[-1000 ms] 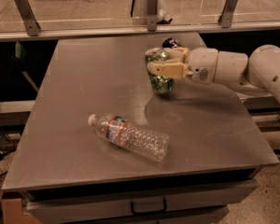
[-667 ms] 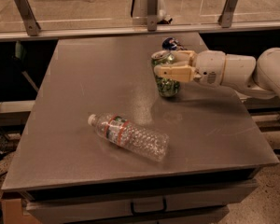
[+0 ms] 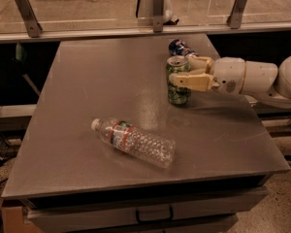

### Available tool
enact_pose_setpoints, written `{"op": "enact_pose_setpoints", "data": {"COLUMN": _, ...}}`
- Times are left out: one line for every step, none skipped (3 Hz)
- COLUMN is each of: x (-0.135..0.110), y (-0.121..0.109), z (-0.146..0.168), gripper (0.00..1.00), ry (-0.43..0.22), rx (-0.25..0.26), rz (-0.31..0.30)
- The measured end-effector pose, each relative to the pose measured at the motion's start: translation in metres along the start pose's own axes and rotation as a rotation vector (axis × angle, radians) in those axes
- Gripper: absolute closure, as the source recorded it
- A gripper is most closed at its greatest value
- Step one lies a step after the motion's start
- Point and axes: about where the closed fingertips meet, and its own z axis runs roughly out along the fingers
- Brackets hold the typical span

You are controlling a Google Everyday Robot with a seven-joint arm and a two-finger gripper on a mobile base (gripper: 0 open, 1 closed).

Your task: Place green can upright

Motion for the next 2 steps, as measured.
{"op": "enact_pose_setpoints", "data": {"x": 0.004, "y": 0.003, "z": -0.006, "gripper": 0.13, "ry": 0.002, "rx": 0.003, "rz": 0.004}}
{"op": "enact_pose_setpoints", "data": {"x": 0.003, "y": 0.005, "z": -0.017, "gripper": 0.0, "ry": 0.011, "rx": 0.025, "rz": 0.002}}
